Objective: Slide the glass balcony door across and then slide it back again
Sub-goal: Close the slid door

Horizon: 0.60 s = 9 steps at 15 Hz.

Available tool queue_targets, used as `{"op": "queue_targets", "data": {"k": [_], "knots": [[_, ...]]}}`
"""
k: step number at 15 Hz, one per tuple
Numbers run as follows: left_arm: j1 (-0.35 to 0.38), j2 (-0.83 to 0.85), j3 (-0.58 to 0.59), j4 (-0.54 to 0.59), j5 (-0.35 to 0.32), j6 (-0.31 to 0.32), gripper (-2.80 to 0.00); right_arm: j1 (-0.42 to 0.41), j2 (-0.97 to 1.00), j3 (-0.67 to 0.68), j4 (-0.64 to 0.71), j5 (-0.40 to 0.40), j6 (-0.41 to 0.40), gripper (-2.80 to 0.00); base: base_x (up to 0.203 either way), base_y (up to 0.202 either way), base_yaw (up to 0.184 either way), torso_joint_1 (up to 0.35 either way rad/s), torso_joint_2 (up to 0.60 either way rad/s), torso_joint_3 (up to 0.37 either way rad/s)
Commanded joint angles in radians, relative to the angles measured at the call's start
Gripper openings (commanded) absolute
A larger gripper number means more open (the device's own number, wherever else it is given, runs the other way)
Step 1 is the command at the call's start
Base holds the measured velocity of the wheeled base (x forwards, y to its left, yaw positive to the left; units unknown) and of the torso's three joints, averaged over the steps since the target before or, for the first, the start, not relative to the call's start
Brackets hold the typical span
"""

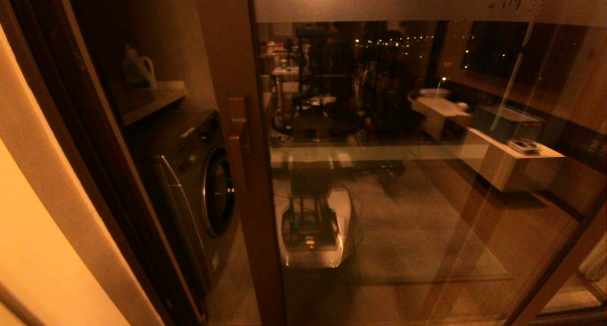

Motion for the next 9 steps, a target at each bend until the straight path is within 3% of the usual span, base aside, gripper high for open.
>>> {"op": "queue_targets", "data": {"k": [1, 3, 6, 9], "knots": [[0.0, 0.001, 0.04, -0.001, 0.0, 0.0, -2.8, -0.003, -0.152, 0.038, 0.049, 0.03, -0.007, -2.8, 0.0, 0.0, 0.0, 0.0, 0.0, 0.0], [0.0, 0.001, 0.04, -0.001, 0.0, 0.0, -2.8, -0.003, -0.181, 0.105, 0.13, 0.071, 0.047, -2.8, 0.0, 0.0, 0.0, 0.0, 0.0, 0.0], [0.0, 0.001, 0.04, -0.001, 0.0, 0.0, -2.8, -0.003, -0.18, 0.267, 0.108, 0.204, 0.059, -2.8, 0.0, 0.0, 0.0, 0.0, 0.0, 0.0], [0.0, 0.001, 0.04, -0.001, 0.0, 0.0, -2.8, -0.003, -0.18, 0.557, -0.091, 0.274, 0.054, -2.8, 0.0, 0.0, 0.0, 0.0, 0.0, 0.0]]}}
